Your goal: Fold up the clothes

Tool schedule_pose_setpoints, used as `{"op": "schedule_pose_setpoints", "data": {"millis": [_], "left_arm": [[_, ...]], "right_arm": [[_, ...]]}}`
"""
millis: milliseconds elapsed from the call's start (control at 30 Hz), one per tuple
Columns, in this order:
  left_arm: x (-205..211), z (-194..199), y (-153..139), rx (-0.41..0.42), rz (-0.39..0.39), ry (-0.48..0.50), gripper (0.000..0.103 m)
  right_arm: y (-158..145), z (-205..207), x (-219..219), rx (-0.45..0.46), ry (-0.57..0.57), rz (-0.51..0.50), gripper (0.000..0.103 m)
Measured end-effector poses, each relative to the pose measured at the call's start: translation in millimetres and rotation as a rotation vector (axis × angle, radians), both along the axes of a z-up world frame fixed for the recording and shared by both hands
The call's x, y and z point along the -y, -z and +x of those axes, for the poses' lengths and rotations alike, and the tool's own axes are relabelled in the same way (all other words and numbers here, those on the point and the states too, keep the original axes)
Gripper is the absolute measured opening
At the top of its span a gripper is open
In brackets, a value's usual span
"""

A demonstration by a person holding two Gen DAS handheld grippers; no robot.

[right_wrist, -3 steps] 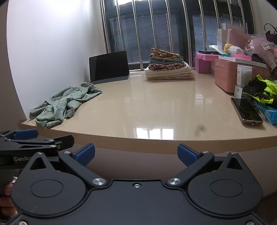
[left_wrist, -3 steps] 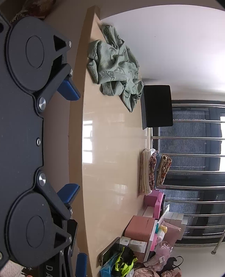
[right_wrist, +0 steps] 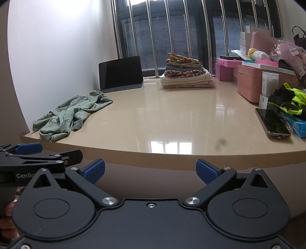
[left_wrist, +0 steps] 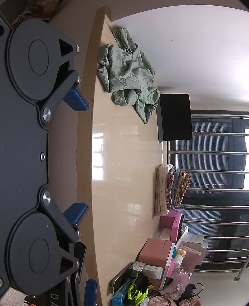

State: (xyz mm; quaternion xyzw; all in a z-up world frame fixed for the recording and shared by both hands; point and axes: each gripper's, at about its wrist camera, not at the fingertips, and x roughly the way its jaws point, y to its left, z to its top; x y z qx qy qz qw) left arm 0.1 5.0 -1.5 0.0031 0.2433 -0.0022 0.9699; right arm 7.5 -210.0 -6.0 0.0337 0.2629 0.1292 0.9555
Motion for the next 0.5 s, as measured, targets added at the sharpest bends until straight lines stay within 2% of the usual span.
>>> {"op": "schedule_pose_setpoints", "data": {"millis": [500], "left_arm": [[1.6, 1.5, -1.3, -0.014, -0.001, 0.000, 0.103]], "right_arm": [[2.6, 2.3, -0.4, 0.002, -0.003, 0.001, 0.103]]}}
